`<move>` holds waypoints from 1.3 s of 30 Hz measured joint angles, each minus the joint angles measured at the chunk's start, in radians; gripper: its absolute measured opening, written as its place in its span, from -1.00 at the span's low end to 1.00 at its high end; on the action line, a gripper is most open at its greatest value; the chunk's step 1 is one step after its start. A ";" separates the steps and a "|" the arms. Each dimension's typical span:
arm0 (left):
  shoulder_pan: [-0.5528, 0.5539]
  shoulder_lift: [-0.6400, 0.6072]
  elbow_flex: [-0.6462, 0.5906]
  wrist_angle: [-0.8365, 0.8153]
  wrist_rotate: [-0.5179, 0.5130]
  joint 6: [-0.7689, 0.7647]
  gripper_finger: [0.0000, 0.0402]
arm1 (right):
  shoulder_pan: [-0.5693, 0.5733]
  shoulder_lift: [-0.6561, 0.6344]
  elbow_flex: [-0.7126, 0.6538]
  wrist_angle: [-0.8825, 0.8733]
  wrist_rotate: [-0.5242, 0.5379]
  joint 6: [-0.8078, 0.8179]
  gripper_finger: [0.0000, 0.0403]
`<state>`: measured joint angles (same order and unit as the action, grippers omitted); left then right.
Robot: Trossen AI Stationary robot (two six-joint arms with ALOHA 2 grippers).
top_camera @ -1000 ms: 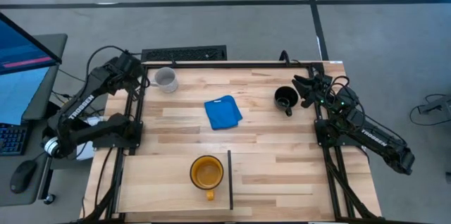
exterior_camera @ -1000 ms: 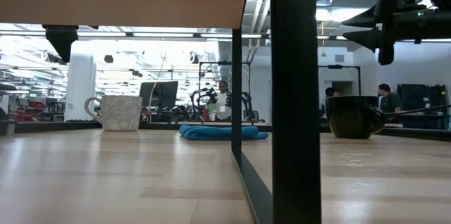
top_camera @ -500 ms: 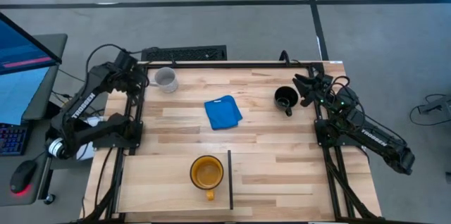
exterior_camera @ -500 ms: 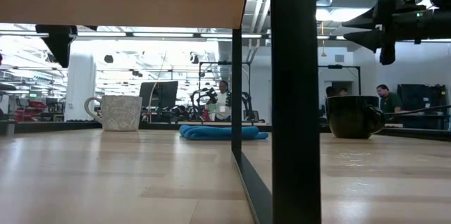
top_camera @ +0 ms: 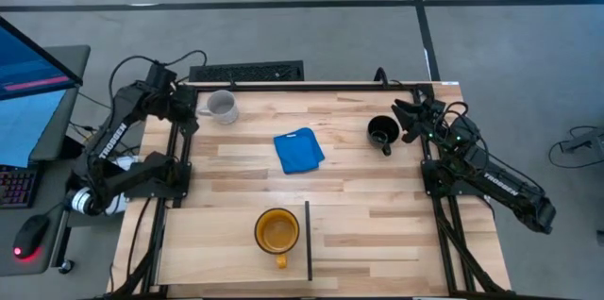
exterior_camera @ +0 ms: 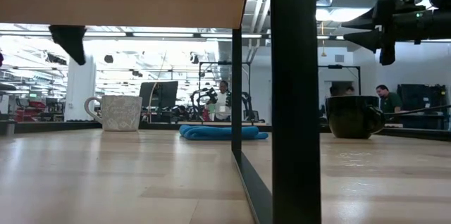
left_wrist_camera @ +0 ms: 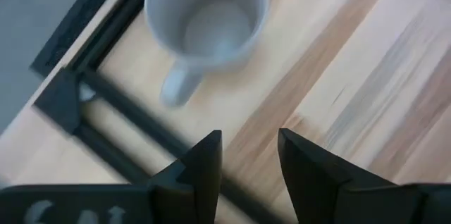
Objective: Stack small to large cups/mugs on shelf
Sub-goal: Put the gray mug on the shelf
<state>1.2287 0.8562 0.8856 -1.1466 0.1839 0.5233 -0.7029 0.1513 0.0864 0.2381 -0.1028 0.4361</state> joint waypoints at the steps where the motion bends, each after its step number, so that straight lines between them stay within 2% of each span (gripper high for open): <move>1: 0.008 0.000 0.000 0.006 0.019 -0.008 -0.34 | 0.000 0.000 0.000 0.000 0.000 0.000 0.00; 12: 0.029 -0.013 -0.008 0.066 0.135 -0.116 -0.34 | 0.000 0.000 0.000 -0.001 0.000 0.006 0.00; 15: 0.029 -0.045 -0.008 0.041 0.162 -0.067 -0.34 | 0.000 0.000 0.000 -0.014 0.000 0.007 0.00; 17: 0.029 -0.077 -0.008 0.021 0.223 0.027 -0.34 | 0.000 0.000 0.000 -0.038 0.000 0.007 0.00; 19: 0.028 -0.098 -0.008 0.035 0.265 0.046 -0.34 | 0.000 0.000 0.000 -0.064 0.000 0.008 0.00; 27: 0.028 -0.068 -0.019 -0.057 0.209 0.038 -0.34 | 0.000 0.000 0.000 -0.091 0.037 0.001 0.00; 33: 0.028 -0.029 -0.126 0.028 0.262 0.015 -0.34 | 0.000 0.000 0.000 -0.089 0.056 0.000 0.00; 39: 0.028 -0.019 -0.117 0.053 0.204 0.011 -0.34 | 0.000 0.000 0.000 -0.089 0.056 0.000 0.00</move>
<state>1.2572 0.8371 0.7685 -1.0938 0.3875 0.5345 -0.7030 0.1513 0.0864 0.1493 -0.0472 0.4362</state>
